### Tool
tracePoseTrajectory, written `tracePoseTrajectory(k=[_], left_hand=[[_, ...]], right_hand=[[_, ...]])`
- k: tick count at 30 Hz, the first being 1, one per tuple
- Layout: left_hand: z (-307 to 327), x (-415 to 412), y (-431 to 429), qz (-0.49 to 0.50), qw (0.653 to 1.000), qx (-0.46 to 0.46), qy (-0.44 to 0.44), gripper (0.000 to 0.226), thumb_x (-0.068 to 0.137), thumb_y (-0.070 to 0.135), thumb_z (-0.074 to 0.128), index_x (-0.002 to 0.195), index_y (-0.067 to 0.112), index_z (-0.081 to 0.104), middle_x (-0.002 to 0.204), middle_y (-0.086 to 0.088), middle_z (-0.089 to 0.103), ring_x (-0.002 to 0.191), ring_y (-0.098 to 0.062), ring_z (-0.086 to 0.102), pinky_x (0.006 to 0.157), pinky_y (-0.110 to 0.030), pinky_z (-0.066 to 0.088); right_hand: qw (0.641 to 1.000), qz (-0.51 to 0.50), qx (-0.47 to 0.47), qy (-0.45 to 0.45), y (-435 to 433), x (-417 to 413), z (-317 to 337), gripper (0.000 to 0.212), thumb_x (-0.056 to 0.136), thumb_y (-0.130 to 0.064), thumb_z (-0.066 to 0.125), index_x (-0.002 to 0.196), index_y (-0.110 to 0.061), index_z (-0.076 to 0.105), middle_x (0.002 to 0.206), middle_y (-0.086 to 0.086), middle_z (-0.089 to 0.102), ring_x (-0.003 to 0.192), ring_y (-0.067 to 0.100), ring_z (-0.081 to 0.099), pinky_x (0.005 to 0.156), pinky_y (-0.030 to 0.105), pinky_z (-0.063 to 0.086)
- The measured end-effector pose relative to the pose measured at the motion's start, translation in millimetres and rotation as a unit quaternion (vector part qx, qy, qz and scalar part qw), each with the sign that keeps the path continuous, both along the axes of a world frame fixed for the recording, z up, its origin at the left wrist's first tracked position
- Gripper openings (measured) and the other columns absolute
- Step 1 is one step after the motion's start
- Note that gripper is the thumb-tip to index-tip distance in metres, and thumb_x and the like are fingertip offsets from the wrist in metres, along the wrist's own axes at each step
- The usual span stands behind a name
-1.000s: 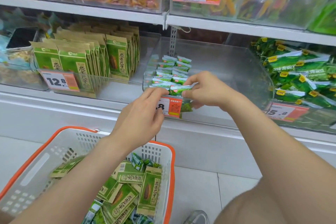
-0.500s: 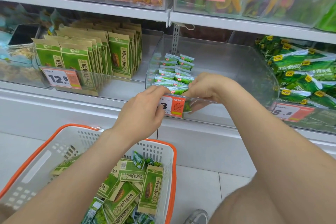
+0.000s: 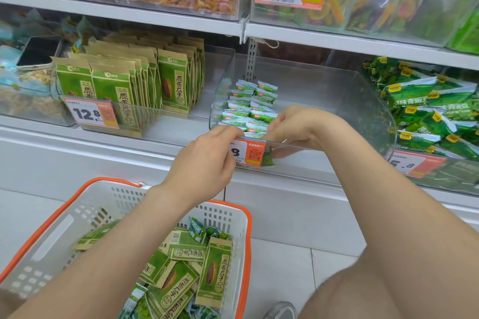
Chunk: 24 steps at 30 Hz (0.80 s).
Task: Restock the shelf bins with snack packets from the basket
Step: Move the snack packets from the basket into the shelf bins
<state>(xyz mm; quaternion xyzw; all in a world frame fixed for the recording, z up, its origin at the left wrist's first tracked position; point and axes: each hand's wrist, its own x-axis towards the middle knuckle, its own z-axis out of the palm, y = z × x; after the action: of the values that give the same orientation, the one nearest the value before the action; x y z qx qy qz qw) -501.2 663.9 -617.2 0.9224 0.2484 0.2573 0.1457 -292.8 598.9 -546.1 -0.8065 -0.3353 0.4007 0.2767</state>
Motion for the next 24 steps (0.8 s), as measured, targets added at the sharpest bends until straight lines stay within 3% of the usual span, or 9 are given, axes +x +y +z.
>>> tracePoseTrajectory(k=[4, 9, 12, 13, 15, 17, 19, 21, 24], left_hand=[[1.2, 0.4, -3.4, 0.022, 0.998, 0.046, 0.032, 0.044, 0.099, 0.02, 0.053, 0.141, 0.032, 0.047, 0.138, 0.013, 0.053, 0.097, -0.026, 0.065, 0.068, -0.04, 0.05], [1.4, 2.9, -3.3, 0.033, 0.994, 0.093, 0.043, 0.047, 0.096, 0.015, 0.057, 0.142, 0.024, 0.052, 0.136, 0.004, 0.06, 0.106, -0.029, 0.062, 0.081, -0.041, 0.048], [0.7, 3.6, -2.6, 0.045, 0.989, 0.143, 0.019, 0.04, 0.09, 0.013, 0.062, 0.13, 0.015, 0.062, 0.13, -0.002, 0.065, 0.106, -0.031, 0.055, 0.087, -0.047, 0.047], [1.1, 3.6, -3.3, 0.061, 0.985, 0.161, 0.0, 0.037, 0.088, 0.013, 0.063, 0.125, 0.014, 0.066, 0.131, -0.004, 0.065, 0.107, -0.032, 0.052, 0.087, -0.047, 0.044], [3.9, 3.2, -6.2, 0.095, 0.977, 0.191, -0.02, 0.038, 0.087, 0.018, 0.063, 0.125, 0.014, 0.067, 0.15, -0.007, 0.055, 0.122, -0.036, 0.047, 0.093, -0.047, 0.038], [4.6, 2.9, -7.3, 0.116, 0.972, 0.202, 0.006, 0.051, 0.086, 0.024, 0.06, 0.137, 0.019, 0.06, 0.171, -0.007, 0.025, 0.145, -0.04, 0.032, 0.105, -0.053, 0.03], [0.3, 2.6, -5.2, 0.111, 0.974, 0.192, 0.048, 0.057, 0.087, 0.027, 0.058, 0.144, 0.023, 0.054, 0.176, -0.007, 0.004, 0.156, -0.04, 0.017, 0.111, -0.057, 0.026], [-6.7, 3.1, -0.9, 0.09, 0.981, 0.156, 0.074, 0.054, 0.091, 0.026, 0.058, 0.144, 0.02, 0.051, 0.176, -0.008, 0.002, 0.158, -0.038, 0.015, 0.113, -0.058, 0.029], [-12.6, 3.6, 2.2, 0.067, 0.987, 0.117, 0.09, 0.049, 0.098, 0.023, 0.052, 0.146, 0.015, 0.046, 0.171, -0.011, 0.022, 0.158, -0.036, 0.018, 0.117, -0.057, 0.03]], right_hand=[[0.998, -0.027, 0.027, 0.042, -3.9, 5.4, 5.5, 0.051, 0.076, -0.02, 0.093, 0.114, -0.003, 0.065, 0.109, 0.022, 0.07, 0.086, 0.033, 0.078, 0.077, 0.044, 0.065], [0.998, 0.018, -0.031, -0.042, -0.9, -1.4, -6.5, 0.044, 0.082, -0.009, 0.084, 0.119, 0.004, 0.062, 0.09, 0.012, 0.08, 0.078, 0.028, 0.079, 0.081, 0.04, 0.065], [0.999, -0.045, 0.002, -0.029, 2.8, 2.3, -3.0, 0.05, 0.082, -0.014, 0.087, 0.118, -0.004, 0.054, 0.101, 0.017, 0.074, 0.071, 0.028, 0.078, 0.064, 0.037, 0.065], [0.997, -0.073, 0.025, -0.018, 3.3, 4.5, 0.2, 0.053, 0.084, -0.017, 0.085, 0.122, -0.005, 0.05, 0.106, 0.02, 0.072, 0.073, 0.03, 0.079, 0.066, 0.04, 0.066], [0.991, -0.077, 0.059, -0.09, 6.3, 12.0, 2.2, 0.057, 0.091, -0.024, 0.076, 0.136, -0.005, 0.047, 0.128, 0.022, 0.065, 0.092, 0.03, 0.077, 0.085, 0.042, 0.063], [0.982, -0.02, 0.087, -0.167, 11.1, 11.0, 0.0, 0.071, 0.098, -0.034, 0.064, 0.157, -0.011, 0.033, 0.159, 0.014, 0.043, 0.129, 0.029, 0.058, 0.109, 0.037, 0.046], [0.986, 0.069, 0.049, -0.146, 17.3, 0.2, -7.5, 0.082, 0.1, -0.049, 0.057, 0.166, -0.028, 0.013, 0.174, 0.004, 0.005, 0.158, 0.024, 0.019, 0.124, 0.039, 0.021], [0.982, 0.153, -0.026, -0.11, 20.4, -12.9, -12.9, 0.079, 0.101, -0.06, 0.051, 0.164, -0.041, 0.007, 0.171, -0.003, -0.021, 0.159, 0.02, -0.011, 0.129, 0.047, 0.006], [0.975, 0.195, -0.046, -0.092, 21.1, -10.8, -12.5, 0.071, 0.102, -0.065, 0.044, 0.162, -0.046, 0.011, 0.17, -0.009, -0.02, 0.157, 0.021, -0.021, 0.129, 0.052, 0.002]])
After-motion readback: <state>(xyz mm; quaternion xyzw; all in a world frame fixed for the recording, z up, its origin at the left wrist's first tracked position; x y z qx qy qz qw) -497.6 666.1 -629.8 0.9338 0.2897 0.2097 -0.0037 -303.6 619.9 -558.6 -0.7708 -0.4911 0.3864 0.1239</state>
